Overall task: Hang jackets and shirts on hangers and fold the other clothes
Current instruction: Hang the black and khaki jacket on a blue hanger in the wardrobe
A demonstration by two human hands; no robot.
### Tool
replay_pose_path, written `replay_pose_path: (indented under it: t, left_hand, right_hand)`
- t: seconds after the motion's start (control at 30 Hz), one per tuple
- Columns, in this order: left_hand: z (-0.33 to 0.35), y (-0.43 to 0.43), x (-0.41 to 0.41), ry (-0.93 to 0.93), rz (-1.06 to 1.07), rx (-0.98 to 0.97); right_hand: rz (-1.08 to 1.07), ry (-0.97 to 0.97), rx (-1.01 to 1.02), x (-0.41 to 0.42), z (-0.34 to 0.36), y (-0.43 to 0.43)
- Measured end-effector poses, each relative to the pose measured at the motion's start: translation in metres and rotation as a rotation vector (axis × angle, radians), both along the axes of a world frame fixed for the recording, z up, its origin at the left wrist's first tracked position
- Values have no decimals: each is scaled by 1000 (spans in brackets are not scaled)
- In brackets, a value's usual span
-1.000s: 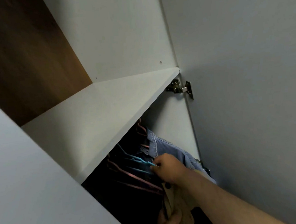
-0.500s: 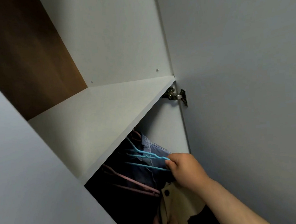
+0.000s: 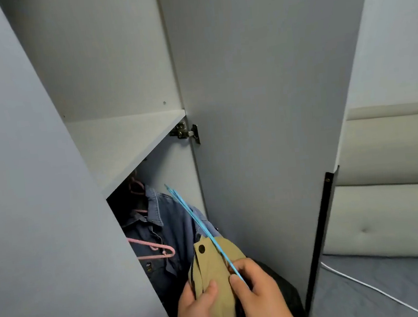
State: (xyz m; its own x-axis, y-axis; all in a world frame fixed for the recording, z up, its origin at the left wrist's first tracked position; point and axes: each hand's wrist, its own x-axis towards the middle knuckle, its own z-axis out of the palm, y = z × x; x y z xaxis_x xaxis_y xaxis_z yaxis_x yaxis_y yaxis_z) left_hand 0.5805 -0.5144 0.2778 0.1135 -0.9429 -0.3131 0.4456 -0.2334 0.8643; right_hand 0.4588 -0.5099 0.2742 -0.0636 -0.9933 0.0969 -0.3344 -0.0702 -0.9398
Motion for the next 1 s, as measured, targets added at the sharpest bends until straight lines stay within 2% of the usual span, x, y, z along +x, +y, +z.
replay_pose_path:
  t: [0.17, 0.37, 0.53, 0.67, 0.73, 0.9, 1.0]
  left_hand:
    - [48, 61, -3, 151, -226, -113]
    - [81, 140, -6, 231, -487, -126]
    - [100, 200, -27, 251, -686, -155]
    - [93, 248, -53, 487, -914, -203]
    - [92, 277, -71, 536, -1070, -236]
    - [81, 367, -116, 377, -1227, -102]
    - [88, 439, -138, 279, -1368, -135]
  right_hand:
    - [-88, -24, -16, 10, 31, 83]
    - [-377, 100, -253, 6, 65, 181]
    - [-452, 114, -223, -20, 86, 257]
    - [-523, 35, -156, -43, 86, 319]
    - [-582, 6, -140, -57, 86, 357]
    - [-718, -71, -132, -80, 103, 473]
    - [-861, -87, -176, -86, 108, 555]
